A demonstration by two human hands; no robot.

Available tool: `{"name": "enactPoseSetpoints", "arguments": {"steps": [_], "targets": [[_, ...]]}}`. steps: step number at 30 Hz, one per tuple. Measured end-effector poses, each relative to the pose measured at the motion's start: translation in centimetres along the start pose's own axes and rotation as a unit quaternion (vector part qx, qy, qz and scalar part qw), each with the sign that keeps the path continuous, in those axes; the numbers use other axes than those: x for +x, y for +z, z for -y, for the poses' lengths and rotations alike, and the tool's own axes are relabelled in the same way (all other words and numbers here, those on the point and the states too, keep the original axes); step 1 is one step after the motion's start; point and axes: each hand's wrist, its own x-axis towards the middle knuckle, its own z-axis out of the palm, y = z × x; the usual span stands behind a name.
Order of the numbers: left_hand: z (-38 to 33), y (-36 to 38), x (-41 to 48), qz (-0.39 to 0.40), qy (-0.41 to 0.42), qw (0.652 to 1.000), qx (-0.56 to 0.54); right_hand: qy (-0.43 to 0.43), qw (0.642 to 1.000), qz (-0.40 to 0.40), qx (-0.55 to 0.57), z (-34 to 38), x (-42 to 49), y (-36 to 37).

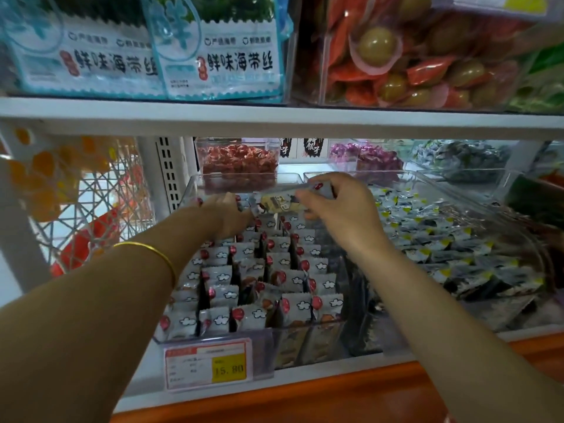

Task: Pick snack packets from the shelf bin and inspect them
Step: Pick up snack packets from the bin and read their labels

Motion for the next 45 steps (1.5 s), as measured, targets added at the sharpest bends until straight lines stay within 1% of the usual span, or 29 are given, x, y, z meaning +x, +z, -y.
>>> {"name": "enactPoseSetpoints", "arguments": {"steps": [2,3,7,11,15,16,17,19,20,22,23,24,27,29,32,34,38,40,43,45], "targets": [[0.3,-0.2,-0.6,0.028,0.001,1.0,0.01,-0.005,0.999,0.002,0.043,0.7,0.8,0.2],[0.5,-0.2,-1.1,0.039,0.011,0.999,0.023,-0.02,0.999,-0.004,0.04,0.9,1.6,0.6],[0.4,0.2,-2.0,0.056,0.061,0.989,0.12,-0.064,0.997,-0.006,-0.033,1.8,5.2,4.3],[0.3,0.9,-2.4,0.041,0.036,0.994,0.098,-0.129,0.984,0.031,-0.117,1.6,7.7,8.0],[-0.3,0.2,-4.2,0.027,0.017,0.997,0.067,-0.171,0.941,0.08,-0.282,1.0,8.9,10.9],[-0.5,-0.2,-5.0,0.016,0.018,0.997,0.075,-0.182,0.929,0.085,-0.312,0.8,9.0,11.7],[-0.7,-0.4,-5.8,0.002,0.025,0.994,0.105,-0.192,0.919,0.085,-0.335,0.5,8.9,12.3],[-0.7,-0.6,-7.2,-0.025,0.038,0.977,0.208,-0.194,0.907,0.097,-0.36,-0.1,8.7,13.1],[-0.5,-0.7,-7.9,-0.027,0.035,0.967,0.251,-0.187,0.898,0.131,-0.375,-0.5,8.6,13.3],[0.1,-0.6,-9.0,-0.012,0.021,0.955,0.295,-0.177,0.875,0.21,-0.398,-0.8,8.6,13.2],[0.4,-0.6,-9.4,-0.004,0.017,0.952,0.304,-0.176,0.872,0.225,-0.397,-0.8,8.6,13.0],[0.6,-0.5,-9.7,-0.001,0.018,0.951,0.309,-0.176,0.877,0.221,-0.389,-0.6,8.7,12.7],[0.8,-0.5,-10.1,-0.004,0.03,0.953,0.301,-0.16,0.913,0.175,-0.332,0.4,8.4,11.3],[0.9,-0.6,-10.4,-0.015,0.04,0.956,0.289,-0.15,0.931,0.164,-0.289,1.3,7.2,10.0],[1.0,-0.9,-11.1,-0.06,0.057,0.963,0.257,-0.125,0.964,0.156,-0.177,2.1,3.4,7.4],[0.9,-0.7,-12.3,-0.085,0.063,0.97,0.217,-0.113,0.975,0.143,-0.126,2.2,0.2,5.5],[0.4,0.9,-15.4,-0.116,0.083,0.979,0.148,-0.115,0.976,0.141,-0.121,2.5,-4.8,2.3],[0.2,1.5,-16.8,-0.122,0.086,0.979,0.14,-0.12,0.971,0.15,-0.143,2.8,-6.0,1.5],[0.2,2.1,-17.9,-0.103,0.098,0.974,0.175,-0.153,0.946,0.167,-0.232,3.1,-7.2,1.4],[0.4,2.5,-18.2,-0.093,0.106,0.969,0.203,-0.187,0.917,0.185,-0.3,3.1,-8.0,1.7]]}}
